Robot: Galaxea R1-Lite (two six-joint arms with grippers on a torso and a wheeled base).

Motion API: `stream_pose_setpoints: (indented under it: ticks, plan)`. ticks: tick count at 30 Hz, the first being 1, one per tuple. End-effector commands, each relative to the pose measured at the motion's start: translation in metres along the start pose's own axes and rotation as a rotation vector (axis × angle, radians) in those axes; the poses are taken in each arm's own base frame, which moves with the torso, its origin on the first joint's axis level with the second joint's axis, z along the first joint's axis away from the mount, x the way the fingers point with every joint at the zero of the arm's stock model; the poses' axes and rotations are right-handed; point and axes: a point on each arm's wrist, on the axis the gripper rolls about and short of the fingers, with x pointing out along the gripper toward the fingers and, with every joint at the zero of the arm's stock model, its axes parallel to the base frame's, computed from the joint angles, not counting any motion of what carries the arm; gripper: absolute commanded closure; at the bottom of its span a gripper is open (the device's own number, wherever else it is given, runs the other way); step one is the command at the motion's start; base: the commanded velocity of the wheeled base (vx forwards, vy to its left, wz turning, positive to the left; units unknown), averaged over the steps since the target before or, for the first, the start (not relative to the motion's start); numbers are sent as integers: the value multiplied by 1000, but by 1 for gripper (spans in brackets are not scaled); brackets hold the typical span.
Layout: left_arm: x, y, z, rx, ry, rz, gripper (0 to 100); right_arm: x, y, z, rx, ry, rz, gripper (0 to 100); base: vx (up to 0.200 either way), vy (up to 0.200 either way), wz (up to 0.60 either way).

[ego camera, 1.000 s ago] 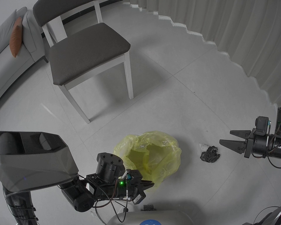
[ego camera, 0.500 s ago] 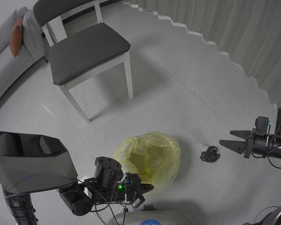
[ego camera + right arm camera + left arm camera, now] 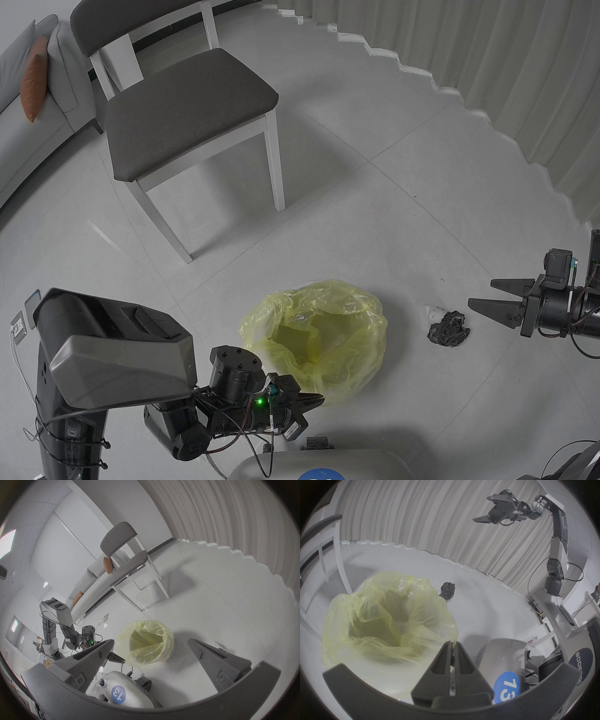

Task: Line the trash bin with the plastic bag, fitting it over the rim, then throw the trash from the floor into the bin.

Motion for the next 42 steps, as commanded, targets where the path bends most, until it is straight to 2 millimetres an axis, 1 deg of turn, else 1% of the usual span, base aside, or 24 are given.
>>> stream_pose_setpoints:
  ticks: [1, 4, 5, 8, 11, 13, 15, 17, 20, 22, 25, 26, 27, 30, 34, 39, 42]
  plan:
    - [5, 2, -11, -13, 26, -2, 100, 1, -1, -1, 3, 6, 0, 0, 0, 0, 0]
    - [5, 2, -10, -13, 25, 0, 100, 2, -1, -1, 4, 7, 0, 0, 0, 0, 0]
    - [5, 2, -11, -13, 26, -1, 0, 2, -1, -1, 4, 7, 0, 0, 0, 0, 0]
    - [3, -1, -9, -14, 24, -7, 0, 2, -1, -1, 5, 7, -2, 0, 0, 0, 0]
    - [-6, -6, 0, -45, -15, -6, 0, 1, -3, -1, 6, 4, -7, 0, 0, 0, 0]
    - [-13, -8, 3, -64, -27, -2, 0, 1, -3, -1, 6, 4, -7, 0, 0, 0, 0]
    - [-16, -9, 3, -66, -29, -2, 0, 1, -3, -1, 6, 4, -6, 0, 0, 0, 0]
    - [-25, -14, -3, -71, -22, -3, 0, 1, -2, 0, 4, 2, -6, 0, 0, 0, 0]
    - [-32, -16, -3, -60, -56, 7, 0, 1, -2, 0, 4, 2, -6, 0, 0, 0, 0]
    - [-34, -10, 1, -49, -103, 34, 0, 1, -2, 0, 4, 2, -6, 0, 0, 0, 0]
    - [-34, 6, 11, -37, -166, 94, 0, 1, -2, 0, 5, 3, -6, 0, 0, 0, 0]
    - [-34, 6, 11, -37, -166, 94, 0, 1, -2, 0, 5, 3, -6, 0, 0, 0, 0]
    - [-33, 17, 21, -25, -209, 130, 0, 1, -3, 0, 5, 3, -7, 0, 0, 0, 0]
    - [-30, 34, 35, -2, -265, 189, 0, 0, -3, 0, 5, 1, -10, 0, 0, 0, 0]
    - [-30, 49, 48, -1, -289, 263, 0, 0, -3, 0, 5, 1, -10, 0, 0, 0, 0]
    - [-32, 63, 54, -8, -296, 302, 0, 0, -3, 0, 5, -1, -10, 0, 0, 0, 0]
    - [-36, 72, 53, -13, -301, 330, 0, 0, -3, 0, 5, 1, -10, 0, 0, 0, 0]
